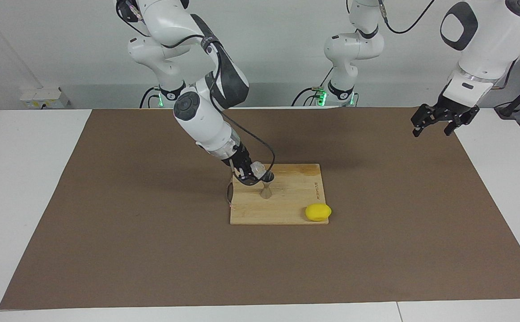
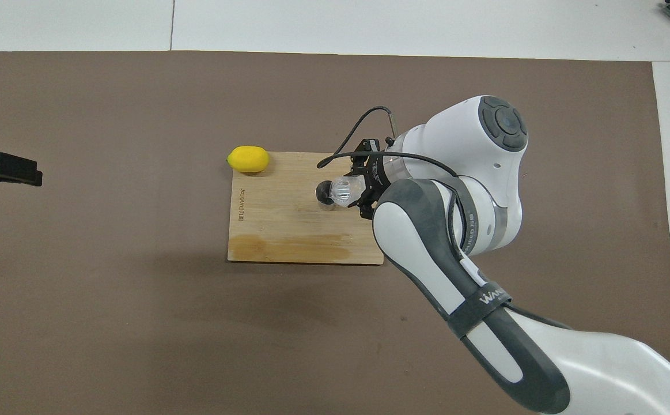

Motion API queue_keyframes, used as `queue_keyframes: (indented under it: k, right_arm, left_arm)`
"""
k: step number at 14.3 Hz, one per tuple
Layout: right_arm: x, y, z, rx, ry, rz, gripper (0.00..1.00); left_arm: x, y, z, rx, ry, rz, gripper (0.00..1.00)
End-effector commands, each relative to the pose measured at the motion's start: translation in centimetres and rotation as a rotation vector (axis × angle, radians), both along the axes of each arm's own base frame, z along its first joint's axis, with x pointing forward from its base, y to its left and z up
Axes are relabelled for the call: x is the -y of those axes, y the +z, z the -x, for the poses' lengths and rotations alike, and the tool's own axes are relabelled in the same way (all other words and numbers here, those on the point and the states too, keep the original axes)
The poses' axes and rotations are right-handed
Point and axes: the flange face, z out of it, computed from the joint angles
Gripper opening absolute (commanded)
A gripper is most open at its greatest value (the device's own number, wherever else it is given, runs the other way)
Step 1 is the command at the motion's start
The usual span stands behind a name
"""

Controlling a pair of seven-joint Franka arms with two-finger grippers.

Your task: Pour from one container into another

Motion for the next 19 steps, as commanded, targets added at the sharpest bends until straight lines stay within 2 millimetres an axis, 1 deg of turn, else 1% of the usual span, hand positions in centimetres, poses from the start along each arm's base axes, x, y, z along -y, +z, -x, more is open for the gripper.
queue_keyframes:
  k: [1,4,6,9,11,14,19]
  right_arm:
    - [-0.48,0.28,-0.43,0.02,-0.016,0.031,0.0]
    - [-0.48,0.29,-0.44,0.021,-0.017,0.03,0.0]
    - [-0.47,0.33,-0.49,0.025,-0.019,0.031,0.0]
    - [-0.43,0.39,-0.58,0.032,-0.025,0.034,0.0]
    - [-0.71,0.41,-0.46,0.033,-0.022,0.034,0.0]
    - [-1.08,0.42,-0.29,0.034,-0.017,0.033,0.0]
    - [-1.05,0.51,-0.4,0.045,-0.021,0.033,0.0]
  left_arm:
    - [-0.27,0.29,0.35,0.002,0.01,-0.022,1.0]
    - [0.59,0.23,0.26,0.004,0.002,-0.021,1.0]
    - [0.25,0.33,0.29,0.007,0.001,-0.022,1.0]
    - [0.5,0.28,0.21,0.009,0.005,-0.021,1.0]
    - [0.42,0.64,0.17,0.016,0.007,-0.021,1.0]
    - [0.59,0.68,0.07,0.021,0.007,-0.021,1.0]
    - [0.46,0.68,0.14,0.019,0.009,-0.017,1.0]
